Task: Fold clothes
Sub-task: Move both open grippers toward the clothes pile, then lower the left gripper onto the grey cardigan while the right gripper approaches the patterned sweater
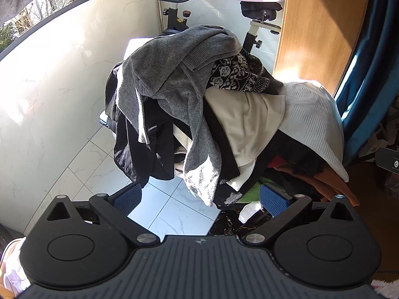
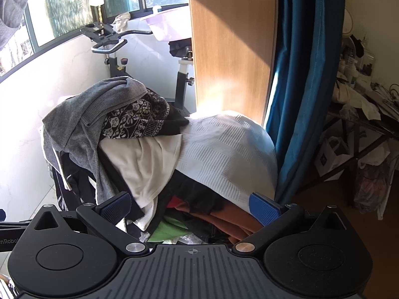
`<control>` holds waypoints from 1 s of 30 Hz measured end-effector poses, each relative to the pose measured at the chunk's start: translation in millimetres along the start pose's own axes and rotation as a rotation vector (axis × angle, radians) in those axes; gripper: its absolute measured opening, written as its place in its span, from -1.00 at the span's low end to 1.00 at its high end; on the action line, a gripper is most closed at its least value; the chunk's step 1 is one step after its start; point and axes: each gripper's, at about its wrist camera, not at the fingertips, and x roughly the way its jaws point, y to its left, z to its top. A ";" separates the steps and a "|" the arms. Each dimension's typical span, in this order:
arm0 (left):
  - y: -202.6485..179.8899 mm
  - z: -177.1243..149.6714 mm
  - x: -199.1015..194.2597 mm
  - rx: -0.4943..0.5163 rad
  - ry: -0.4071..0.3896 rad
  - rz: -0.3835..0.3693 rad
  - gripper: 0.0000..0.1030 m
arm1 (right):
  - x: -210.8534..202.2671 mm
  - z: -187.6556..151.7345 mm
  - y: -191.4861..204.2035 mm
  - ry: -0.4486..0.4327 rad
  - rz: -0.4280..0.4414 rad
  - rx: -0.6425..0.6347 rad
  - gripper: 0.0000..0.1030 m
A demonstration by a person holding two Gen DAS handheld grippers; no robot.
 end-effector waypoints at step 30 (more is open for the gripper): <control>118.7 0.2 52.0 -0.095 0.093 -0.012 1.00 | 12.8 -5.8 90.8 -0.041 -0.064 0.056 0.99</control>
